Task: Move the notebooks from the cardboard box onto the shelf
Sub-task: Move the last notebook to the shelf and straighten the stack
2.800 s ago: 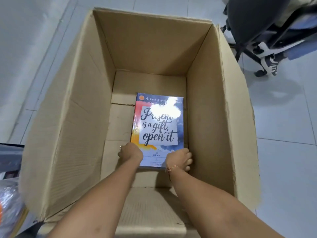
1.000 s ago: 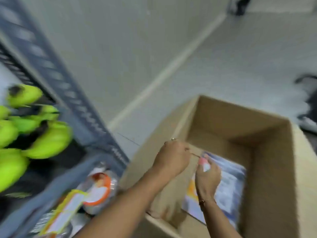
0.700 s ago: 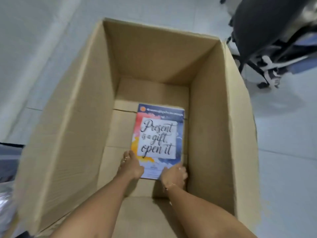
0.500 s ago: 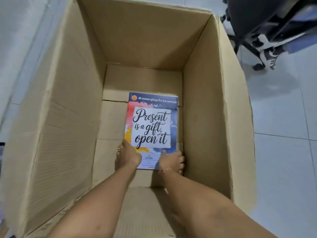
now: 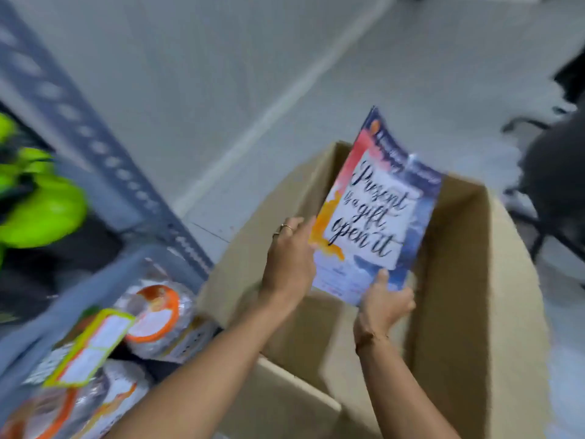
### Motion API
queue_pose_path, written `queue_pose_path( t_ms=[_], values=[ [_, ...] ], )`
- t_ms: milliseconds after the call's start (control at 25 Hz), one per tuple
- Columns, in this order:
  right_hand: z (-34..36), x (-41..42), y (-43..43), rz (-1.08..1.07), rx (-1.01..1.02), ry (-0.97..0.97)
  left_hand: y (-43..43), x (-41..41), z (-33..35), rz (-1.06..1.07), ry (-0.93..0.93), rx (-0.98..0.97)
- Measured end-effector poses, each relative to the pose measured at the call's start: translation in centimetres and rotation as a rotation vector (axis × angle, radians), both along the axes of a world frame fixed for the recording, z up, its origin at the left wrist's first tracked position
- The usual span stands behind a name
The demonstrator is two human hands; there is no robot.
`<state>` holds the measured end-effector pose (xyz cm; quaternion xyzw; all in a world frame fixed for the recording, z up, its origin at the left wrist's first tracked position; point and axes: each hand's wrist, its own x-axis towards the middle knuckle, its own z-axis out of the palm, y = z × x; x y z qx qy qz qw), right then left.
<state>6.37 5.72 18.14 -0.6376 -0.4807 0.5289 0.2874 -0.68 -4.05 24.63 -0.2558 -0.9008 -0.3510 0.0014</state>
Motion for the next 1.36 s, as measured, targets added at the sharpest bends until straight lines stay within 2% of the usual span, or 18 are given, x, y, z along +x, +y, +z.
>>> queue_pose_path(
  t_ms=[80,200,280,320,440,520,600,720,800,880,1000,1080,1160,1280,1360],
  values=[
    [7.6,-2.8,-3.7,0.041,0.209,0.344,-5.9,0.5,7.0,0.138,0.426,0.213],
    [18.0,-4.5,-10.4,0.194,0.396,0.884,-14.4,3.3,15.8,0.396,0.884,0.370],
    [24.2,-4.7,-15.5,0.386,0.472,1.062,-19.9,6.0,20.9,0.595,1.104,0.388],
    [26.9,-4.7,-17.6,0.476,0.523,1.127,-22.4,7.0,23.1,0.699,1.158,0.384],
    [34.3,-5.8,-22.2,0.755,0.627,1.271,-28.6,9.0,29.6,1.002,1.118,0.280],
    [39.1,-7.3,-24.4,0.922,0.705,1.241,-31.6,8.7,33.4,1.103,1.005,0.154],
    [42.9,-9.8,-26.2,1.075,0.802,1.068,-33.7,6.7,36.6,1.171,0.891,0.038],
    [45.2,-13.9,-28.1,1.270,1.064,0.674,-35.6,2.7,38.7,1.209,0.561,-0.127],
    [44.8,-15.2,-28.8,1.389,1.107,0.419,-36.5,1.2,38.6,1.208,0.358,-0.176],
    [44.2,-15.2,-29.0,1.439,1.086,0.286,-36.9,1.0,38.5,1.206,0.292,-0.174],
    [44.3,-14.5,-29.0,1.508,1.103,0.319,-36.2,1.8,39.1,1.159,0.329,-0.111],
    [44.2,-14.2,-29.1,1.522,1.107,0.352,-35.4,2.9,39.2,1.095,0.353,0.018],
    [44.0,-14.4,-29.4,1.518,1.114,0.361,-35.3,3.8,38.9,1.017,0.296,0.138],
    [44.0,-14.5,-29.1,1.521,1.142,0.405,-35.7,4.3,38.3,0.963,0.243,0.166],
    [44.1,-14.3,-27.8,1.554,1.167,0.471,-35.7,4.6,38.0,0.998,0.307,0.165]
  ],
)
